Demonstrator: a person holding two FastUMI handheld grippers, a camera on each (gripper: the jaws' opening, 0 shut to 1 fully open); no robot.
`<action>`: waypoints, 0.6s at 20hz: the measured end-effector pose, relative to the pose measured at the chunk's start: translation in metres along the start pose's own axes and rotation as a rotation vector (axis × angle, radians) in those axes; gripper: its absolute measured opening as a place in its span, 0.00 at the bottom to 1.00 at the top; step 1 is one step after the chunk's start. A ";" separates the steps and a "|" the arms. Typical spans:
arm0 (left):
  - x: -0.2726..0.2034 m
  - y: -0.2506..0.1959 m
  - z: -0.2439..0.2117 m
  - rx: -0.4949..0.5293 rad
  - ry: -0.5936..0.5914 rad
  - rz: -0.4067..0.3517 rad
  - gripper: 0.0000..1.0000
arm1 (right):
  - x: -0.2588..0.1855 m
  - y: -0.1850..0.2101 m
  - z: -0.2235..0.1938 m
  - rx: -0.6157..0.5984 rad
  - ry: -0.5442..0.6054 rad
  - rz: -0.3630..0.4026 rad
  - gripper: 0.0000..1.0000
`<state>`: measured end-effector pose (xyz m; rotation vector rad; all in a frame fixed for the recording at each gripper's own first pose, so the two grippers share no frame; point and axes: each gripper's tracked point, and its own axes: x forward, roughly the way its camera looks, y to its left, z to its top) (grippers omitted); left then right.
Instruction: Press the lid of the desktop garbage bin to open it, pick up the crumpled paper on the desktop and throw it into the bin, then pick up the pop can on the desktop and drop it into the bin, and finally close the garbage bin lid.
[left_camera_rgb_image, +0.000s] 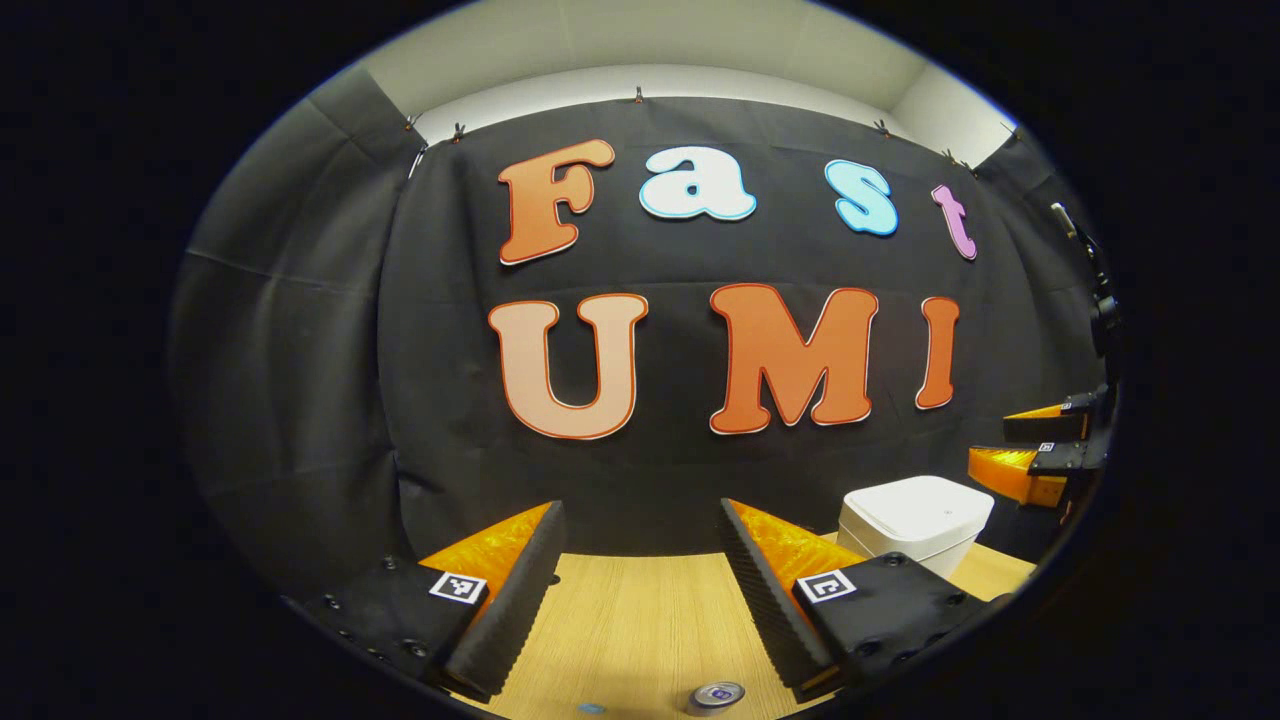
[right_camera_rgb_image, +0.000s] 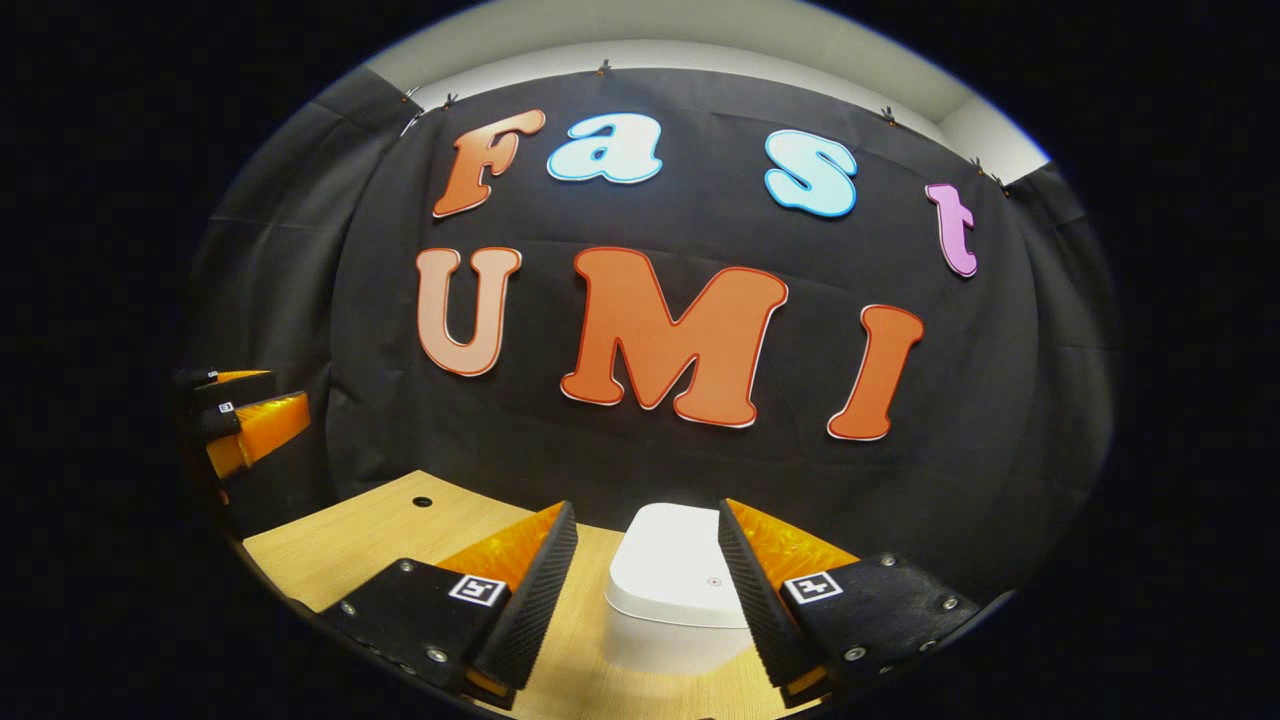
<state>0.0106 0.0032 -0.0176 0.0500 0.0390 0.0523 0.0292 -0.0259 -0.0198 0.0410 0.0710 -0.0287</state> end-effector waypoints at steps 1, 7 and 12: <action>0.002 0.000 -0.001 0.003 0.002 0.003 0.97 | 0.003 -0.003 -0.002 0.006 0.006 -0.003 0.80; 0.003 0.004 -0.005 0.008 0.016 0.029 0.97 | 0.019 -0.022 -0.006 0.067 0.040 -0.007 0.35; 0.002 0.009 -0.014 0.004 0.037 0.059 0.97 | 0.031 -0.036 -0.008 0.091 0.075 0.003 0.02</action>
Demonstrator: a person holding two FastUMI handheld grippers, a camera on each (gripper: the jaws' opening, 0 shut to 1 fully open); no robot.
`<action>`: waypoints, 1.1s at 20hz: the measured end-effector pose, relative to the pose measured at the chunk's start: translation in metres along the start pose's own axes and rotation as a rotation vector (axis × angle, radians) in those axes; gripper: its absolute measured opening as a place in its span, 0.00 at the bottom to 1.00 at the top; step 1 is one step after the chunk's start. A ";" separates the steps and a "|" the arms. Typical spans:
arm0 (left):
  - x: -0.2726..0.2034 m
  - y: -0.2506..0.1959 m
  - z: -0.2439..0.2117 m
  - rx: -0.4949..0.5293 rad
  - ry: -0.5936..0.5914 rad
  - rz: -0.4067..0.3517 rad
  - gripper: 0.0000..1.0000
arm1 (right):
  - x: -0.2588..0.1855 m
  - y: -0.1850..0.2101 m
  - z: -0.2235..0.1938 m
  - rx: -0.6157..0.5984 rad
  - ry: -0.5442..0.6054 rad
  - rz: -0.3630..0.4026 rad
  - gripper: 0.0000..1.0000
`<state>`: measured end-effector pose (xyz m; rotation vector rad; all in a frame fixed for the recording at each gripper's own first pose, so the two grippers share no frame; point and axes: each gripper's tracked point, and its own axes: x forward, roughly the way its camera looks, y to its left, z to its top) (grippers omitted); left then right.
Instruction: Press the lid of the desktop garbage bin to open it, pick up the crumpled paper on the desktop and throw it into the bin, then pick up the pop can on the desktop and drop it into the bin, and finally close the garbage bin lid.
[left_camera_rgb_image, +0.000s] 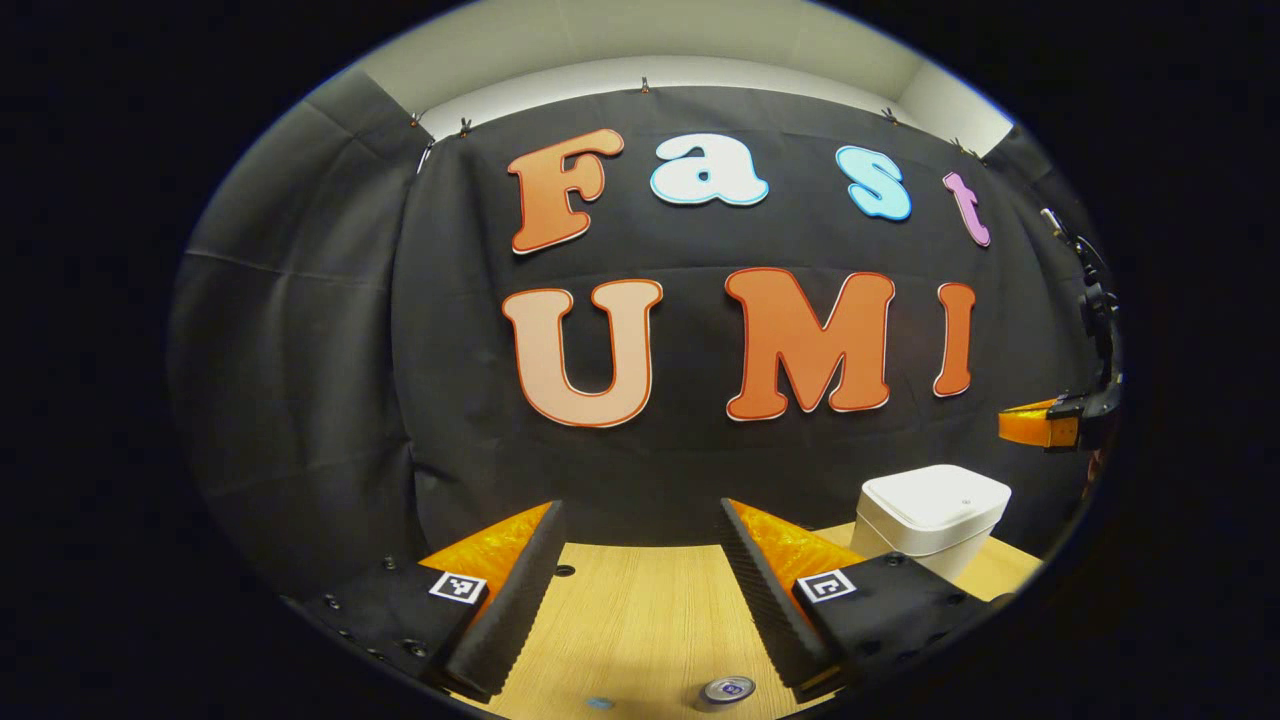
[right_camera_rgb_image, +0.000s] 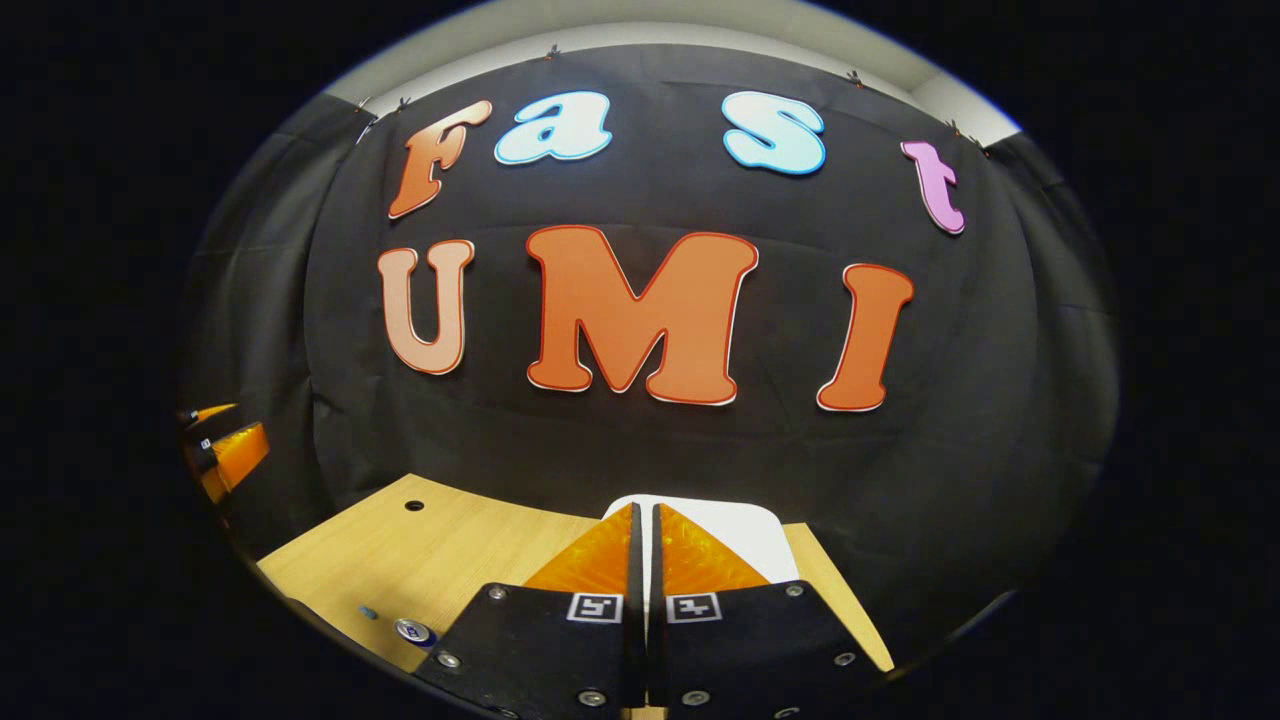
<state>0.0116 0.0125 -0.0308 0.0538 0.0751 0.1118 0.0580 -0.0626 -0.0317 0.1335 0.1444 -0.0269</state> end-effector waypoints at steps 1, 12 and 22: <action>-0.001 0.000 -0.001 0.000 0.005 0.005 0.97 | 0.003 -0.004 0.000 0.003 0.003 -0.003 0.01; -0.003 0.009 -0.015 0.008 0.054 0.073 0.97 | 0.034 -0.021 -0.041 -0.069 0.168 0.049 0.01; -0.001 0.007 -0.031 0.023 0.100 0.123 0.97 | 0.063 -0.024 -0.103 -0.049 0.339 0.108 0.01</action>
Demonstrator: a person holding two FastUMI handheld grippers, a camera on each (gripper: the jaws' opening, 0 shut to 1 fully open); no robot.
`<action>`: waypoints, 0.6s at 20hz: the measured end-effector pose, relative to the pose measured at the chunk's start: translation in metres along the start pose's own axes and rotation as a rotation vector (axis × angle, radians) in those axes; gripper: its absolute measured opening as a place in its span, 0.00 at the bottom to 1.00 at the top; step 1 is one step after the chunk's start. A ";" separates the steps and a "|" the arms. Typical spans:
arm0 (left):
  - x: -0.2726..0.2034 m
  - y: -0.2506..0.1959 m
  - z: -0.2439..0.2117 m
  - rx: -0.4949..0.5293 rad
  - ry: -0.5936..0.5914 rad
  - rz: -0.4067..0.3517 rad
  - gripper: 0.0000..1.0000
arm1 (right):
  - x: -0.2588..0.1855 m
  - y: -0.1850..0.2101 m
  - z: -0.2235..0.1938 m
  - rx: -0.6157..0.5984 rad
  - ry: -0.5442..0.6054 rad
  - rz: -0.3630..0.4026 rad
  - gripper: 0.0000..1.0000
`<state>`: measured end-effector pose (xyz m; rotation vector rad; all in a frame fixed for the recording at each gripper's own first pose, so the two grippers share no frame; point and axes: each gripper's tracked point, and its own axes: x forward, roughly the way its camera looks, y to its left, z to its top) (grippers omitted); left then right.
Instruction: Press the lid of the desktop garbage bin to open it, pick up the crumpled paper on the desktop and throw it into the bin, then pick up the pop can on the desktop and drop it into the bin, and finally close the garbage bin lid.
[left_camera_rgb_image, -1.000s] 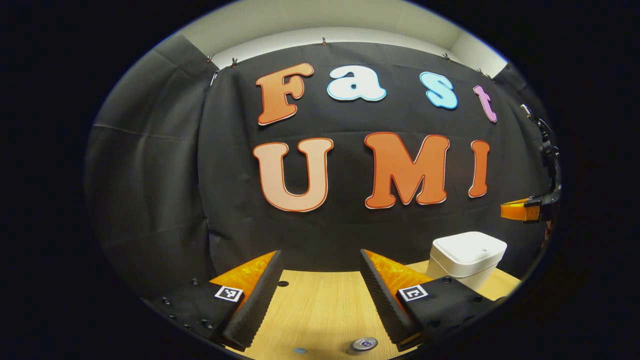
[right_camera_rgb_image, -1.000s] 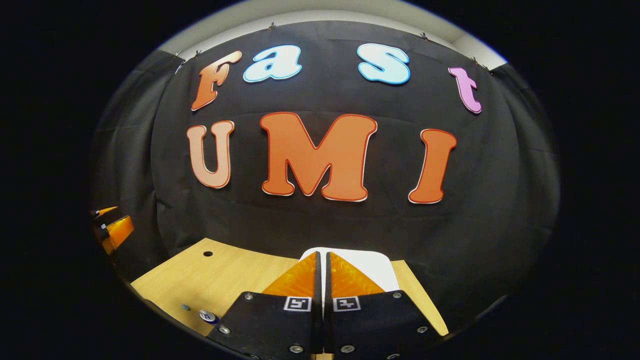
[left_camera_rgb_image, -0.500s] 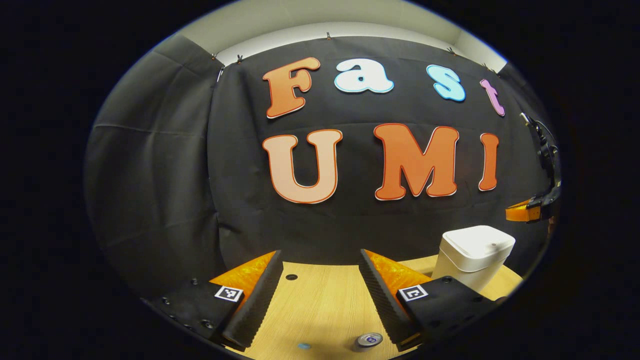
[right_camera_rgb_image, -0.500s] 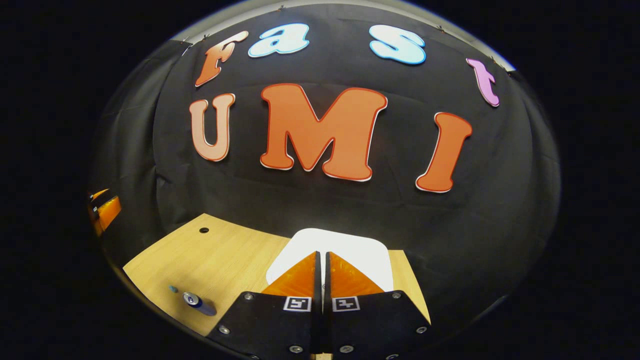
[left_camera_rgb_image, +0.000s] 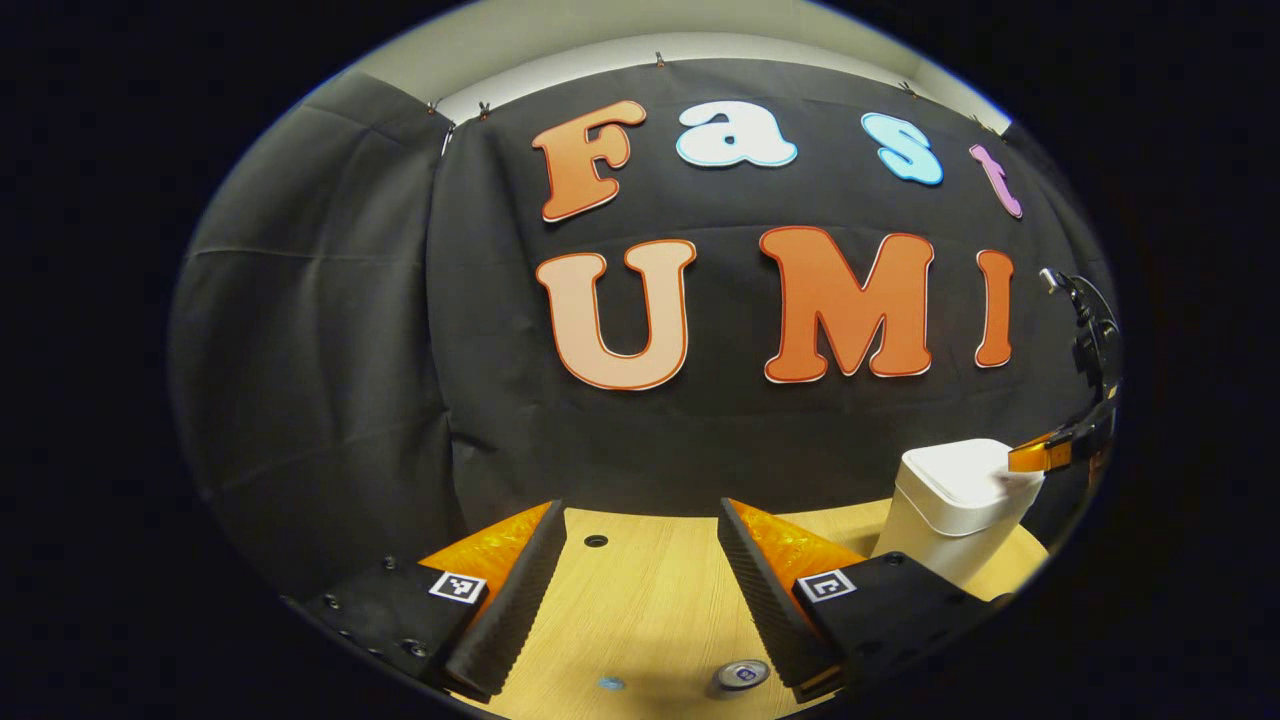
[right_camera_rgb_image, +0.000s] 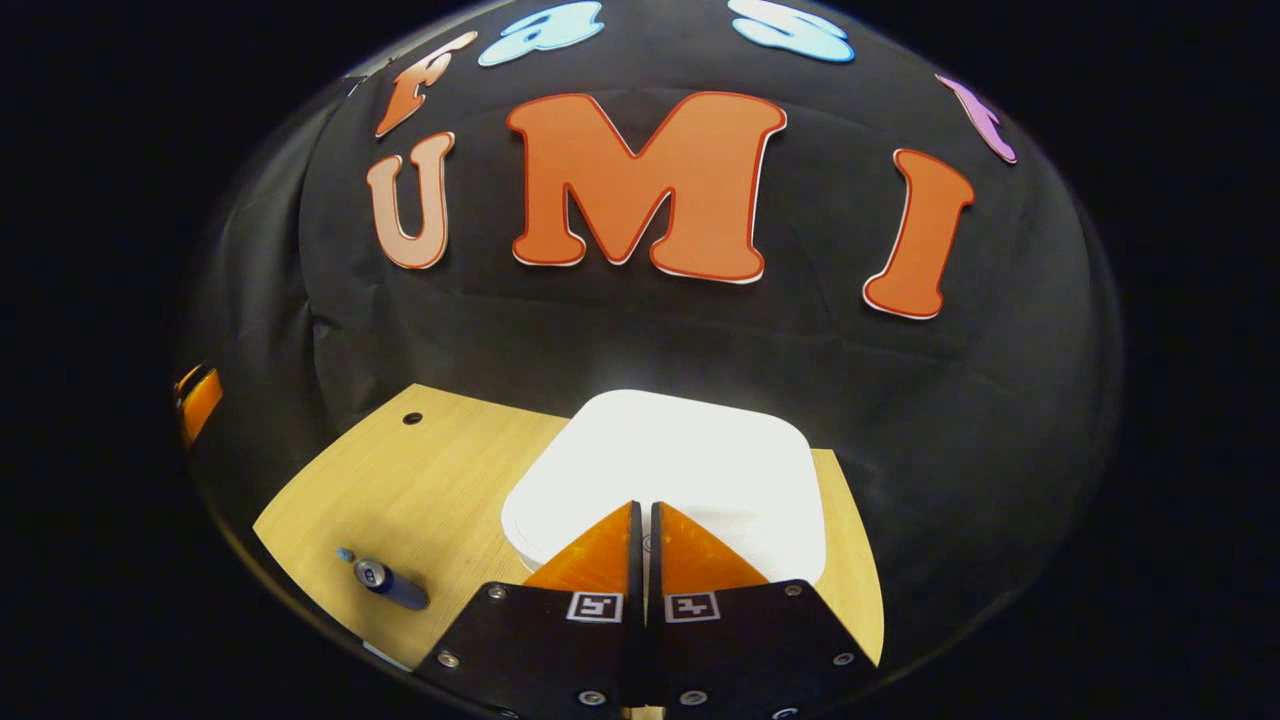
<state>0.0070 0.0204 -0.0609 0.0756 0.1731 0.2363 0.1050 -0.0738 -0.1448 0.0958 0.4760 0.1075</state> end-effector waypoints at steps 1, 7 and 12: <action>0.001 -0.002 -0.001 0.001 0.005 0.003 0.97 | 0.004 -0.002 -0.003 0.000 0.013 0.002 0.01; 0.006 -0.017 -0.006 0.009 0.026 0.012 0.98 | 0.009 0.001 -0.015 0.077 0.077 0.047 0.01; 0.006 -0.022 -0.012 -0.005 0.029 0.017 0.98 | 0.006 0.001 -0.005 0.021 0.029 0.062 0.01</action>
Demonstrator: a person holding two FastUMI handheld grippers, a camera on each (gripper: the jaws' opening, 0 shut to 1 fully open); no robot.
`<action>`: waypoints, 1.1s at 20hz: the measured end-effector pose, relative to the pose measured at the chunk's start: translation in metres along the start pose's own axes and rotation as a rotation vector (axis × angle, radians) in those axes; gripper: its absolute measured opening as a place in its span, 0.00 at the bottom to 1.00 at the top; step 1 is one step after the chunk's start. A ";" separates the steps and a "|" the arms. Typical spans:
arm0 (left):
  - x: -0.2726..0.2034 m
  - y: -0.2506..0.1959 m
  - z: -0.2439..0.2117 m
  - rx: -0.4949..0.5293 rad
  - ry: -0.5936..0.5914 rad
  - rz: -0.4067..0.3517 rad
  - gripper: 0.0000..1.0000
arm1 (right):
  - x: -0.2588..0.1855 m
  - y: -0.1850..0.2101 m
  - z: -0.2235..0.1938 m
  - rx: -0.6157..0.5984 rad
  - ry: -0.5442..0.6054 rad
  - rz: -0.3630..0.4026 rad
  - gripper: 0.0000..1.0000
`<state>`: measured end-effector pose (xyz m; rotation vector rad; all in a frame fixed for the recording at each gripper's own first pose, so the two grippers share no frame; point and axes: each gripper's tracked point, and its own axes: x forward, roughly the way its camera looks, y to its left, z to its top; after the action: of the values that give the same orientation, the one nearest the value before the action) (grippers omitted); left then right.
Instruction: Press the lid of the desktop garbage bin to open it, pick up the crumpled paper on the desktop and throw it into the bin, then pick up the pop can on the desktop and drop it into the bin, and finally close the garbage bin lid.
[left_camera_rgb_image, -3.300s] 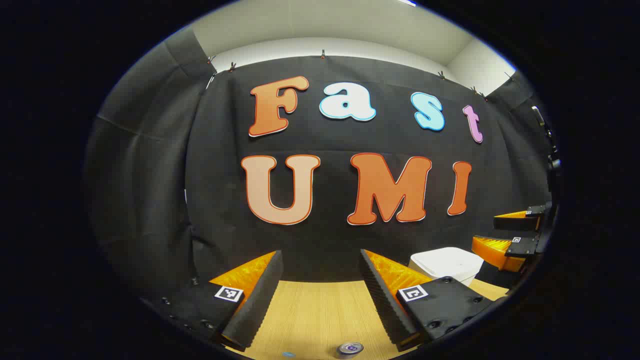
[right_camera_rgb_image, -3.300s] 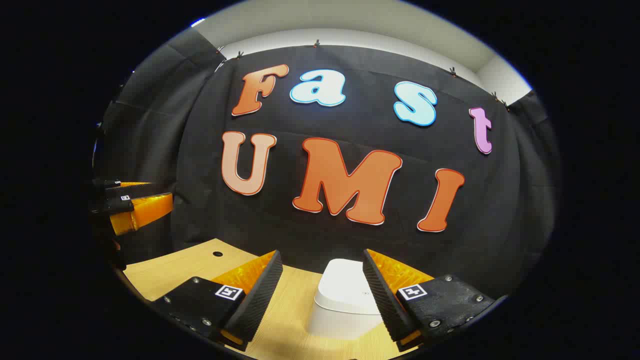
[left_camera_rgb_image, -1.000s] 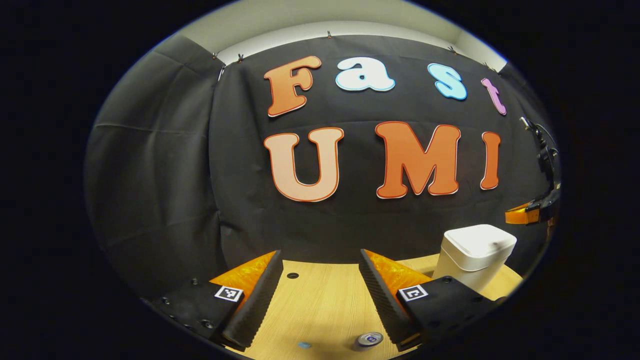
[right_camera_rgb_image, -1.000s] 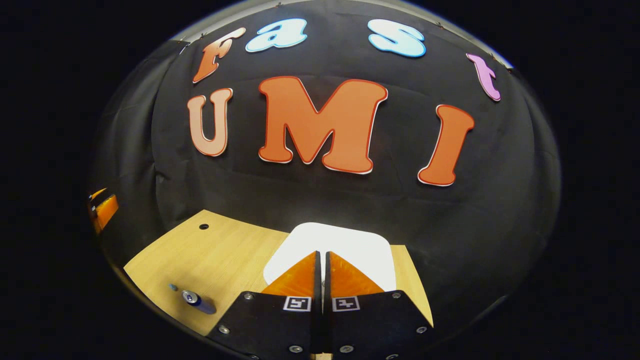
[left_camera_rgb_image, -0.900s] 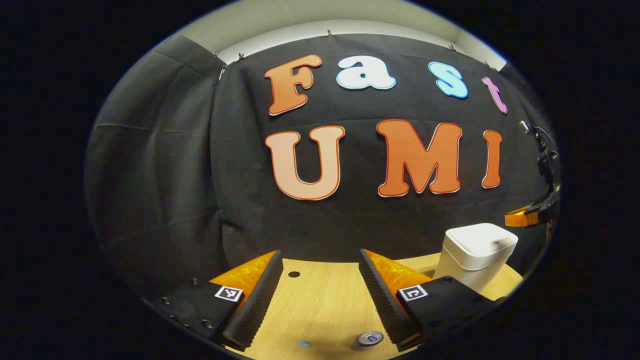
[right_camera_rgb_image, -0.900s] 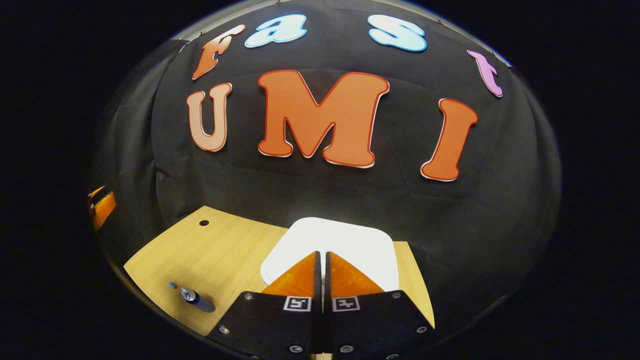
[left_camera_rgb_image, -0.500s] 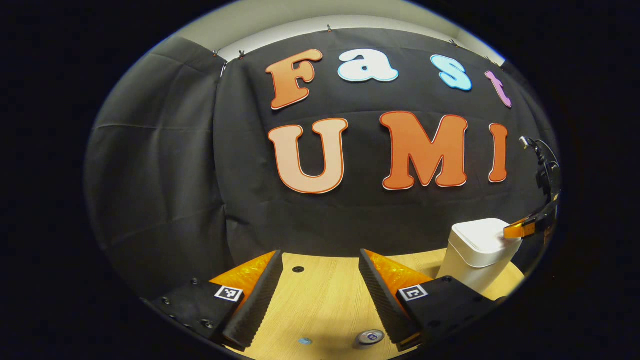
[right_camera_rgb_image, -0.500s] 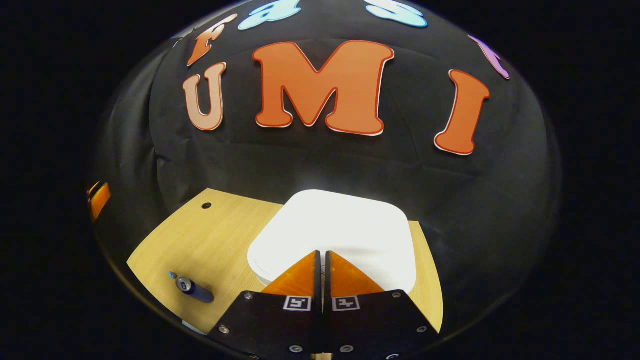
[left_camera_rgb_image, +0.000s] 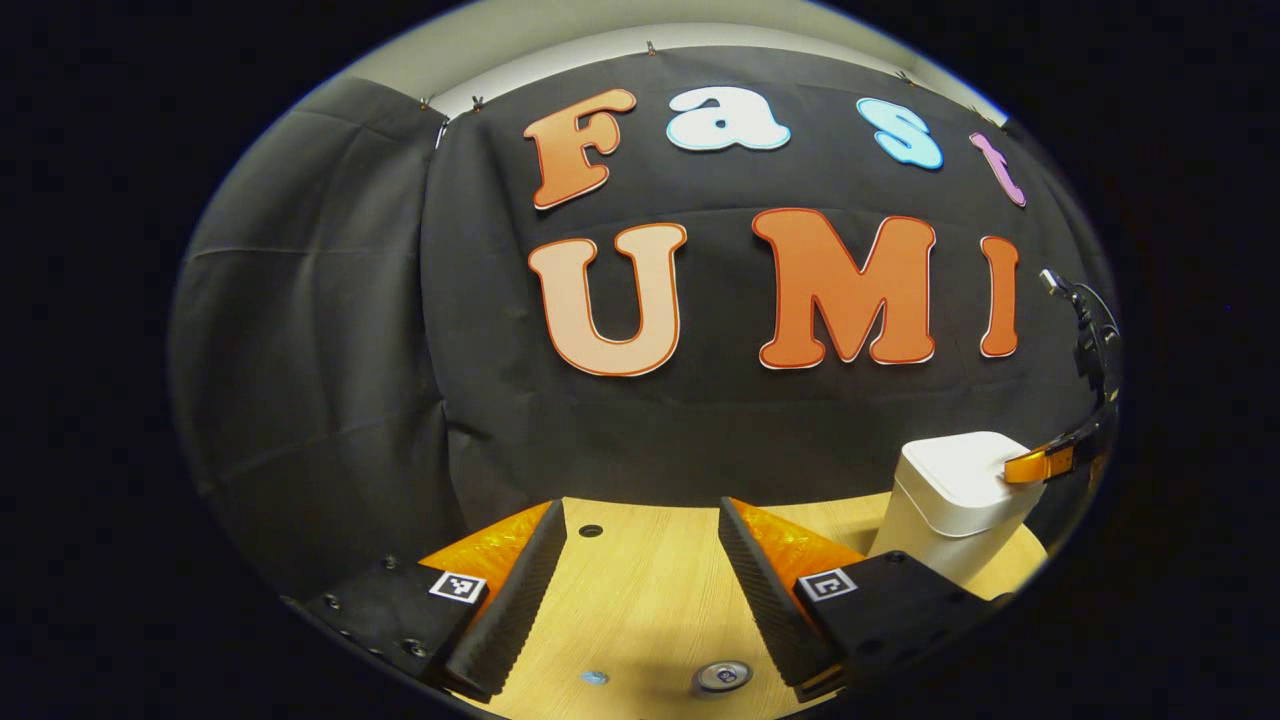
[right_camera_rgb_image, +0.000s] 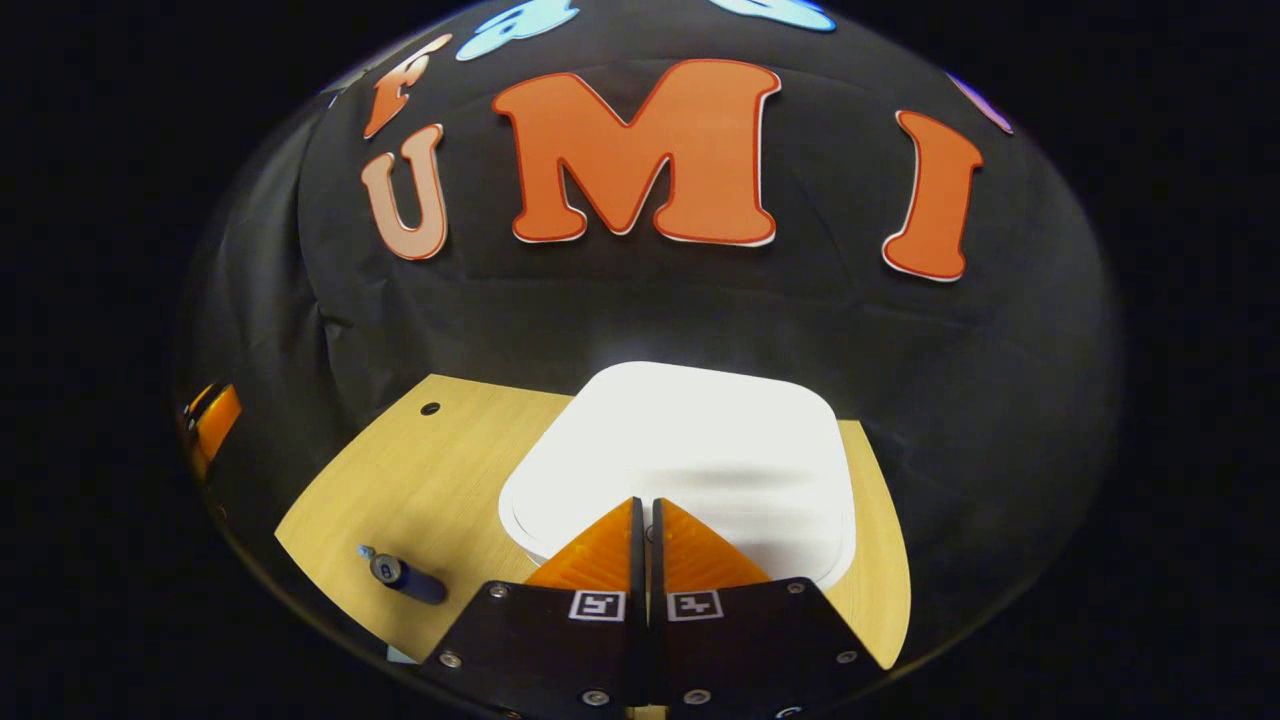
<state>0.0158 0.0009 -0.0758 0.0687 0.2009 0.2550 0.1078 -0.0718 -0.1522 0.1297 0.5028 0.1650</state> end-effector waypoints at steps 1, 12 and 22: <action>0.000 0.001 0.000 -0.005 0.001 -0.002 1.00 | -0.001 0.003 0.006 -0.003 -0.022 0.007 0.01; 0.033 0.045 -0.004 0.010 -0.016 -0.113 1.00 | -0.045 0.044 0.059 -0.054 -0.281 -0.103 0.07; 0.053 0.052 -0.070 0.024 0.165 -0.275 1.00 | -0.047 0.125 0.021 -0.056 -0.238 -0.049 0.74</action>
<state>0.0392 0.0681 -0.1495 0.0430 0.3740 -0.0160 0.0617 0.0395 -0.0914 0.0811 0.2641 0.1137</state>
